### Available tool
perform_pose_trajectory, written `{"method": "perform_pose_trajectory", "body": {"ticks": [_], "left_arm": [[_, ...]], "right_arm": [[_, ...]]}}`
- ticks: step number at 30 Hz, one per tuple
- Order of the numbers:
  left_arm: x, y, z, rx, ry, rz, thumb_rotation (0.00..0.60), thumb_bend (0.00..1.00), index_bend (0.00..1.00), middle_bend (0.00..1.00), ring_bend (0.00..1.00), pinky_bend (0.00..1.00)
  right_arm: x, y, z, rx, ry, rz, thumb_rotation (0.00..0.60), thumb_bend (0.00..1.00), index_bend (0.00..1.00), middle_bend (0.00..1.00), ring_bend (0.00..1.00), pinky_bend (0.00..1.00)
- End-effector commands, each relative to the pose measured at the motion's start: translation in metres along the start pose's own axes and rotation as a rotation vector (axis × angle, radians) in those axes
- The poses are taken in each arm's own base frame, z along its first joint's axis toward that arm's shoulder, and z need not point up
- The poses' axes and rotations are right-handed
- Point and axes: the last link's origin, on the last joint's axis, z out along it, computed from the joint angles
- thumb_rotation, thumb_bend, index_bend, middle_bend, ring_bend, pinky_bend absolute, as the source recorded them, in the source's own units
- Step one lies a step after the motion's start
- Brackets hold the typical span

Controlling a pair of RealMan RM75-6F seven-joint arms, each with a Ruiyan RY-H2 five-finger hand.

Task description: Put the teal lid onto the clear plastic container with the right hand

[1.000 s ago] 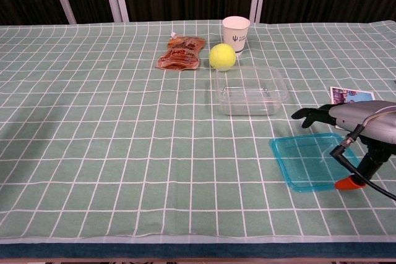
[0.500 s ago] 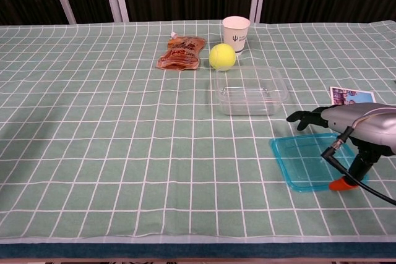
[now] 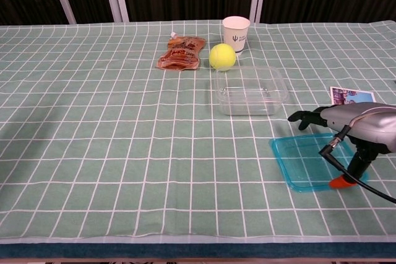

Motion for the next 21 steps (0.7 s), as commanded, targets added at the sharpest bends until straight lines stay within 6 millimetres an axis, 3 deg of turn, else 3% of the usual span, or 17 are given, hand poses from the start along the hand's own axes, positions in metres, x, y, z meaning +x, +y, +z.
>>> {"method": "perform_pose_trajectory", "body": {"ticks": [1,21], "left_arm": [[0.0000,0.0000,0.0001,0.000,0.000,0.000,0.600,0.65,0.11,0.00,0.00,0.00],[-0.0001,-0.0003,0.0000,0.000,-0.001,-0.002,0.600,0.65,0.11,0.00,0.00,0.00]], "right_arm": [[-0.0008,0.0003,0.0000,-0.002,-0.002,0.001,0.600,0.20,0.00,0.18,0.00,0.00],[-0.0052,0.0037,0.0024,-0.012,-0.017,-0.003,0.600,0.19,0.00,0.18,0.00,0.00]]}}
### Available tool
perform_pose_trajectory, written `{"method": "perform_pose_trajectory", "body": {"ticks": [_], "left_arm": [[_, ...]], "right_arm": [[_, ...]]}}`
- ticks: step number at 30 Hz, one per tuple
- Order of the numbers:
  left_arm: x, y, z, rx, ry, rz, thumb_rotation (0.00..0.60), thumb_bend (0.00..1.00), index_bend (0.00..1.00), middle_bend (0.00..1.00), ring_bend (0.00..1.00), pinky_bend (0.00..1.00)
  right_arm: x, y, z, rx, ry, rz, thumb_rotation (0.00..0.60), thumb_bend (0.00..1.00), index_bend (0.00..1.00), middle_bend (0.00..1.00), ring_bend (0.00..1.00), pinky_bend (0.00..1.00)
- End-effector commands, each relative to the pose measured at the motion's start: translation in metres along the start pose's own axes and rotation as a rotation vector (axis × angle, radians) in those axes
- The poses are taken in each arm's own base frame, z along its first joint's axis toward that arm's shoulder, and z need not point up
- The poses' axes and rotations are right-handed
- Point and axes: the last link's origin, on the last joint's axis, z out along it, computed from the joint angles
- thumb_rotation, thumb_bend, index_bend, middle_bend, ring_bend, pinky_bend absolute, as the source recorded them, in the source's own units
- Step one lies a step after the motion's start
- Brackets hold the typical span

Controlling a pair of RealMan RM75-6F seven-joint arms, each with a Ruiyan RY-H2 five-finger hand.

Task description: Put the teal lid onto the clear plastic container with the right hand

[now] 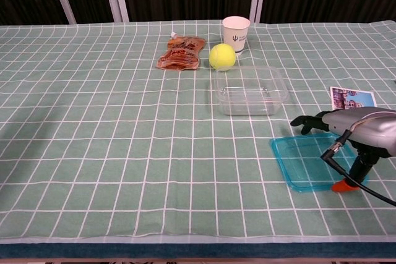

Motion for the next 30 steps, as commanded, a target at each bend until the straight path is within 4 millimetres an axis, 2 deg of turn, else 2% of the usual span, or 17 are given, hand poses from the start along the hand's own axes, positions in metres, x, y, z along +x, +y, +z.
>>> {"method": "perform_pose_trajectory", "body": {"ticks": [1,30], "left_arm": [[0.0000,0.0001,0.0000,0.000,0.000,0.000,0.600,0.65,0.11,0.00,0.00,0.00],[0.0003,-0.0004,0.0000,0.003,-0.001,-0.003,0.600,0.65,0.11,0.00,0.00,0.00]], "right_arm": [[0.0001,0.0003,0.0001,0.000,0.001,-0.002,0.600,0.19,0.00,0.18,0.00,0.00],[-0.0046,-0.0015,0.0048,0.001,-0.015,-0.025,0.600,0.20,0.00,0.18,0.00,0.00]]}}
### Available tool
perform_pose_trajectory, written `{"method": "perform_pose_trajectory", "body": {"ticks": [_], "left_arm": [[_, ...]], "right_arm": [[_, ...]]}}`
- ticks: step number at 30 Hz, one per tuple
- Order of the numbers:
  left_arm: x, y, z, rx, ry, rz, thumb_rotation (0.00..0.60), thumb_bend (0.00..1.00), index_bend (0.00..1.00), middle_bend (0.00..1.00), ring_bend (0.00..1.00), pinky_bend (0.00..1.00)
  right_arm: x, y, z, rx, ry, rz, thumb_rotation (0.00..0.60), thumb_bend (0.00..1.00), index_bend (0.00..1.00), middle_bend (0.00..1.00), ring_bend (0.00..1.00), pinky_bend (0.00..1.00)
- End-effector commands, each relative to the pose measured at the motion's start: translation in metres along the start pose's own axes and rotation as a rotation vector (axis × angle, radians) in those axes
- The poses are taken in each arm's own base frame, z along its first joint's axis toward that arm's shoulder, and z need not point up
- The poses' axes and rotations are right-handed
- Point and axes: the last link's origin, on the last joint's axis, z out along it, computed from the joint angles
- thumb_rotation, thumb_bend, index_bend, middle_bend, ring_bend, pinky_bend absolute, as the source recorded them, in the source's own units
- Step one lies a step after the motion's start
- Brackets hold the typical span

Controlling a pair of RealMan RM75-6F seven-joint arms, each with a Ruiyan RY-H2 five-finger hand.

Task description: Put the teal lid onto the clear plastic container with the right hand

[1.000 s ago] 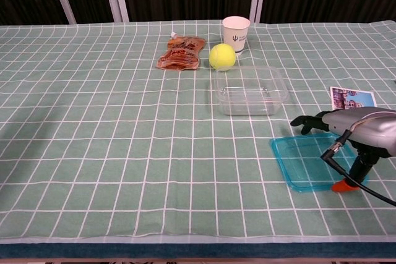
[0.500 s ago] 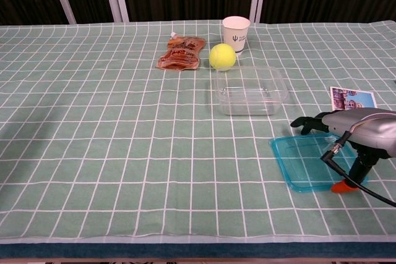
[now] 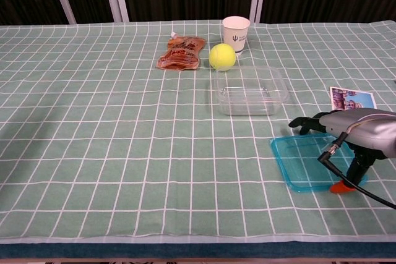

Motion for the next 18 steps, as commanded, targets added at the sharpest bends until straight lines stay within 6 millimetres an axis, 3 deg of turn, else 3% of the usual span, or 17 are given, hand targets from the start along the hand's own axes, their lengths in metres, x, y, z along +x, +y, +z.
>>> {"method": "perform_pose_trajectory", "body": {"ticks": [1,8,18], "left_arm": [[0.0001,0.0000,0.0000,0.000,0.000,0.000,0.600,0.65,0.11,0.00,0.00,0.00],[0.0001,-0.0001,-0.0001,0.001,-0.001,0.000,0.600,0.65,0.11,0.00,0.00,0.00],[0.0004,-0.0004,-0.0002,0.002,-0.002,-0.003,0.600,0.65,0.11,0.00,0.00,0.00]], "right_arm": [[-0.0010,0.0002,0.0010,-0.002,-0.004,-0.004,0.600,0.20,0.00,0.18,0.00,0.00],[-0.0017,-0.0004,0.0026,-0.002,-0.008,-0.012,0.600,0.20,0.00,0.20,0.00,0.00],[-0.0027,-0.0025,0.0044,0.007,0.011,0.003,0.600,0.21,0.00,0.39,0.04,0.00]]}}
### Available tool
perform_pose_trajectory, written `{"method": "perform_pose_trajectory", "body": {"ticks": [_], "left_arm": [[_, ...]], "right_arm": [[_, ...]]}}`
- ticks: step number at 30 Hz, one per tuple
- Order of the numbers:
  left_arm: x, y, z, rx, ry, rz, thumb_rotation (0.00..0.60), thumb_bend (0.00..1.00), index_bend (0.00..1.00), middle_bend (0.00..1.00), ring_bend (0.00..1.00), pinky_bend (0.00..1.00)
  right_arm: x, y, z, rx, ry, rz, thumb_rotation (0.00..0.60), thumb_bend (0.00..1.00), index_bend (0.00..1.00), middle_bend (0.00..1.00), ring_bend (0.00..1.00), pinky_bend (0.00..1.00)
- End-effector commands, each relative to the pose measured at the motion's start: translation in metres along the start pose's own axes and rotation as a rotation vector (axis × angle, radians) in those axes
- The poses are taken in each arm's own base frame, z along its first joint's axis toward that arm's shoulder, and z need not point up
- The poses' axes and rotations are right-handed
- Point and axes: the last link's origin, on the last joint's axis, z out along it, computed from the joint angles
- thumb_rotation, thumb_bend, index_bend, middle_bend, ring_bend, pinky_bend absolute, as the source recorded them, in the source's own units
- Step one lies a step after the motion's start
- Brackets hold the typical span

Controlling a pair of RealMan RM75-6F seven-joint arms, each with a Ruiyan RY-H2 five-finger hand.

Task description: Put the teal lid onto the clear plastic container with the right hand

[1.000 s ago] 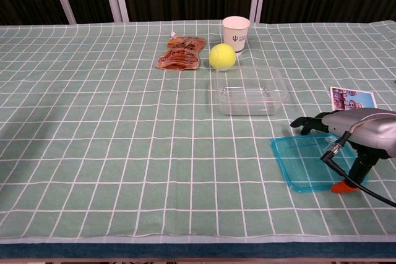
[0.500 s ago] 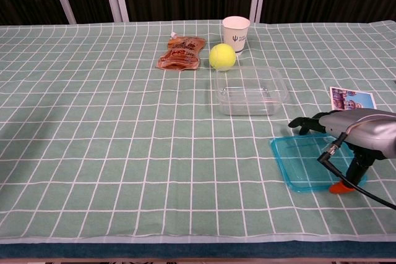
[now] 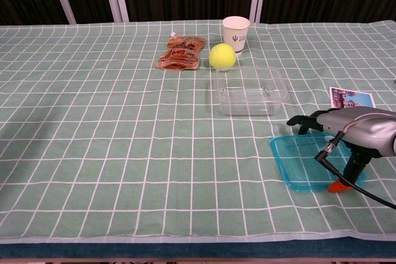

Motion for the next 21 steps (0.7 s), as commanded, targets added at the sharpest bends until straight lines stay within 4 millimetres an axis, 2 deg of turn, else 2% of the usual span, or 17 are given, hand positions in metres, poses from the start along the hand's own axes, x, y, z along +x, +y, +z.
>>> {"method": "perform_pose_trajectory", "body": {"ticks": [1,6,21], "left_arm": [[0.0000,-0.0001,0.0000,0.001,-0.001,0.000,0.600,0.65,0.11,0.00,0.00,0.00],[0.0000,-0.0002,0.0000,0.001,-0.003,-0.001,0.600,0.65,0.11,0.00,0.00,0.00],[-0.0002,-0.0002,-0.0004,0.006,-0.012,-0.005,0.600,0.65,0.11,0.00,0.00,0.00]], "right_arm": [[0.0003,-0.0004,0.0008,0.002,0.009,0.016,0.600,0.22,0.00,0.40,0.05,0.00],[0.0028,0.0000,0.0011,0.011,0.032,0.037,0.600,0.29,0.00,0.42,0.06,0.00],[0.0086,0.0034,-0.0033,0.026,0.061,0.071,0.600,0.29,0.01,0.43,0.06,0.00]]}}
